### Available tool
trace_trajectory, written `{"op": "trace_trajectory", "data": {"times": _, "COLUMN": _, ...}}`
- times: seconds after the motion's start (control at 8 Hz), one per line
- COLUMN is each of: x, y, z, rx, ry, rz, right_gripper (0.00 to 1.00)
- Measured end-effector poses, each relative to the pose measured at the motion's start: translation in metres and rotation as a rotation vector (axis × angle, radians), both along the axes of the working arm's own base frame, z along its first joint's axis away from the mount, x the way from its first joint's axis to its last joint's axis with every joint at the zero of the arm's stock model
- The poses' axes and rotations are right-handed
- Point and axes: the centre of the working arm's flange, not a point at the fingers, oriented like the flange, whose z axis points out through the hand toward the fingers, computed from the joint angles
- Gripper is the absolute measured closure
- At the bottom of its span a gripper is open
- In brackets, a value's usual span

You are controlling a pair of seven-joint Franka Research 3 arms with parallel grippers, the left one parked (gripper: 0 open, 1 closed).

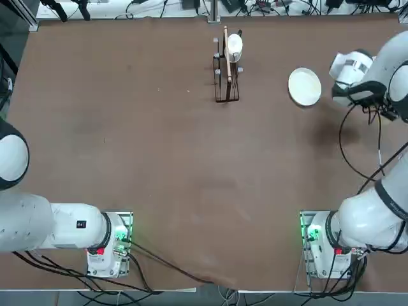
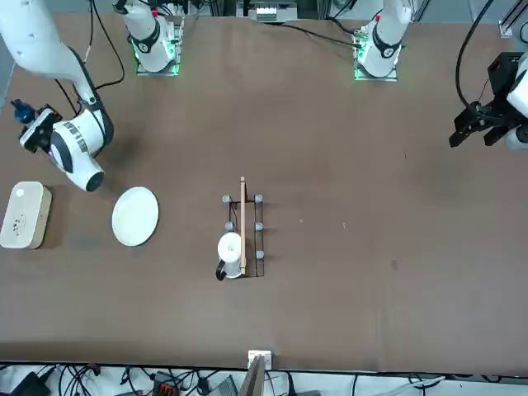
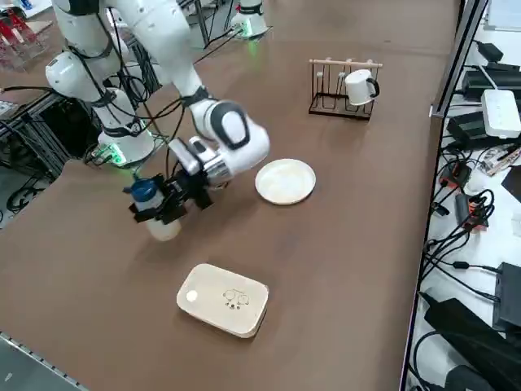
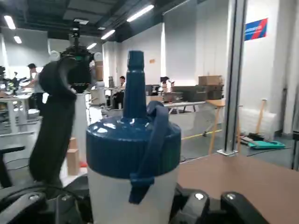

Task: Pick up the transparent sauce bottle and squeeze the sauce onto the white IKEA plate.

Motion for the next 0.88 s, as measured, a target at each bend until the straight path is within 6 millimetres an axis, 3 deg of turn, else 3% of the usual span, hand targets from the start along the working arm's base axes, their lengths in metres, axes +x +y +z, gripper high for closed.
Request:
{"op": "trace_trajectory", "data": {"times": 0.38, "x": 0.062, "y": 0.052, "z": 0.042, "rx": 0.132, "ry": 0.077, "rz": 0.114, "right_gripper": 0.67}}
{"op": "trace_trajectory", "data": {"times": 0.88, "x": 0.114, "y": 0.17, "z": 0.086, "rx": 0.505, "ry": 0.248, "rz": 0.261, "right_gripper": 0.67}}
